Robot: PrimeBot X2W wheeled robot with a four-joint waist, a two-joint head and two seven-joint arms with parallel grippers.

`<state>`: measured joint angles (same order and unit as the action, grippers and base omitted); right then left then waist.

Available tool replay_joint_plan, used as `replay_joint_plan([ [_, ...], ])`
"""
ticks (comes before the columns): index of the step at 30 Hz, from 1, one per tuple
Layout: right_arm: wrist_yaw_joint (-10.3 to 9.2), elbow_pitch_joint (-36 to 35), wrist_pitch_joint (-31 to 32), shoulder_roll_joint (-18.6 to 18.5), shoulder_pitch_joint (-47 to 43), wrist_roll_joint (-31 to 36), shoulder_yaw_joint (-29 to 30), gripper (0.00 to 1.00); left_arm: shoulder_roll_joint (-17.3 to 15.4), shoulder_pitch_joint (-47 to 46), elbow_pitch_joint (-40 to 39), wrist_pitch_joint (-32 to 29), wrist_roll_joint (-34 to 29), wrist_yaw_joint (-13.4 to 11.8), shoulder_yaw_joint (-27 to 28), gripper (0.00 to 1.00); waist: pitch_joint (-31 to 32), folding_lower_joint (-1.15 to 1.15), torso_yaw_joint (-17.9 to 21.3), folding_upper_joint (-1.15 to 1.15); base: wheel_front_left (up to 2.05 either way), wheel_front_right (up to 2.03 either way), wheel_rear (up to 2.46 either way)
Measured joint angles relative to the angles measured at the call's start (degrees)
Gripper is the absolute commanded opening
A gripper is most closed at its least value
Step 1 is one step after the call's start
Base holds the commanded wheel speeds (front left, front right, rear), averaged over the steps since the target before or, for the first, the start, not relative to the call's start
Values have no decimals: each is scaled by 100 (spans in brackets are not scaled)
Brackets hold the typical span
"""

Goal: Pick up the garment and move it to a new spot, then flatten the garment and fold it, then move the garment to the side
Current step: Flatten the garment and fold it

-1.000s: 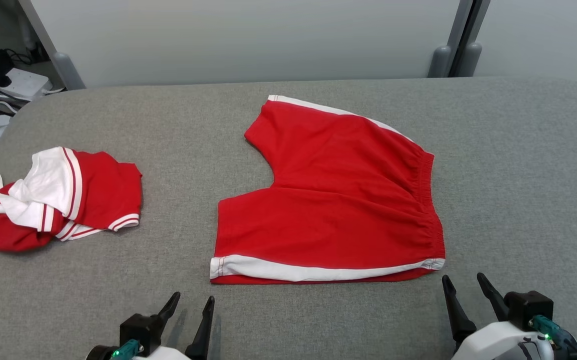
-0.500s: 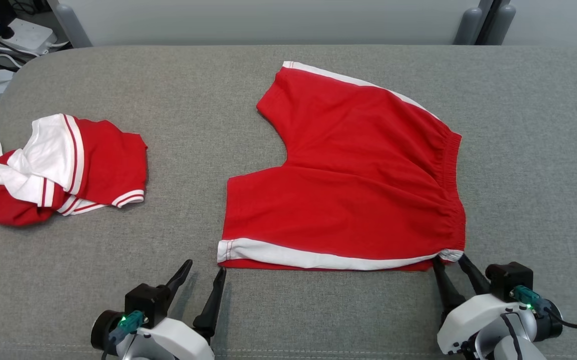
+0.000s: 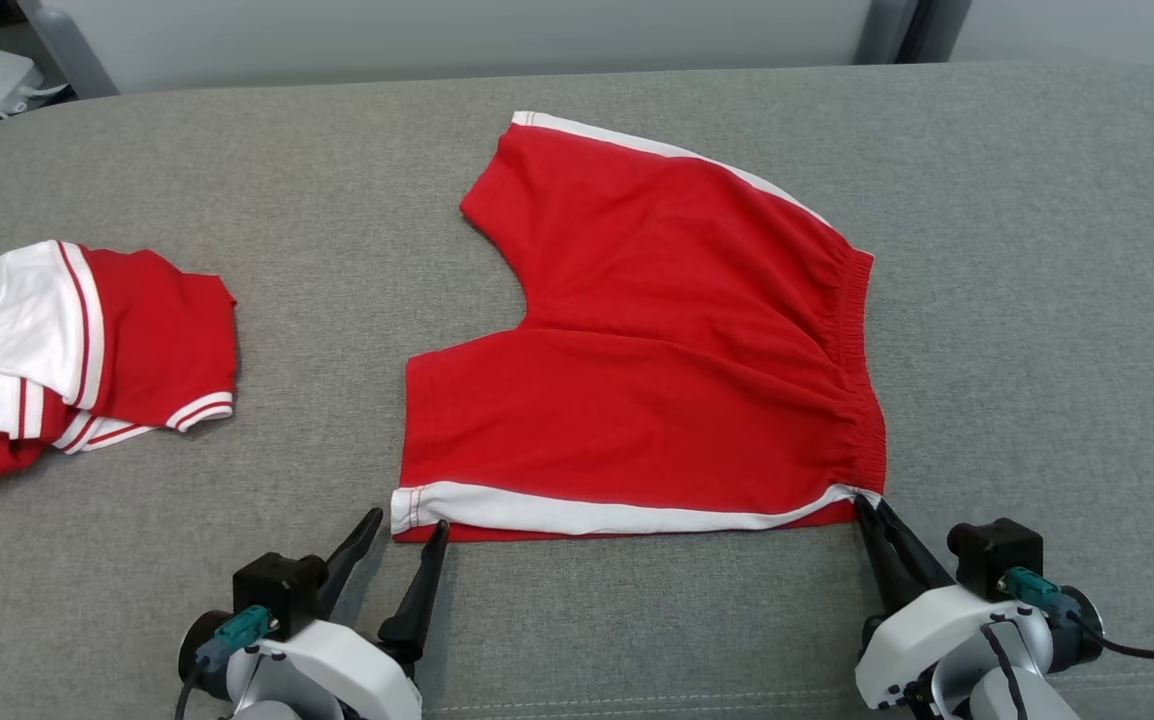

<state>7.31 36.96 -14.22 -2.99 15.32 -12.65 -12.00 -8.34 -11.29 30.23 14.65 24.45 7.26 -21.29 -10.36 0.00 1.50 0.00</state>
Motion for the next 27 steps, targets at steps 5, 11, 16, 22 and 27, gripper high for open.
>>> replay_joint_plan([
  [5,0,-46,0,3,35,-65,-174,0,-21,-112,194,1,149,0,103,100,-69,0,172,0,0,0,0],
  [11,0,-62,0,3,63,-108,-270,0,-51,-190,154,0,283,0,91,0,-89,0,243,0,0,0,0],
  [16,0,40,-1,3,58,-146,-253,0,-48,-174,192,0,292,0,-36,0,71,0,188,0,0,0,0],
  [22,0,96,0,-52,-75,-250,-131,0,-12,98,405,0,338,0,-190,0,426,0,68,0,0,0,0],
  [27,0,209,0,-162,-397,-490,-269,0,60,376,598,0,337,0,-201,0,812,0,-44,0,0,0,0],
])
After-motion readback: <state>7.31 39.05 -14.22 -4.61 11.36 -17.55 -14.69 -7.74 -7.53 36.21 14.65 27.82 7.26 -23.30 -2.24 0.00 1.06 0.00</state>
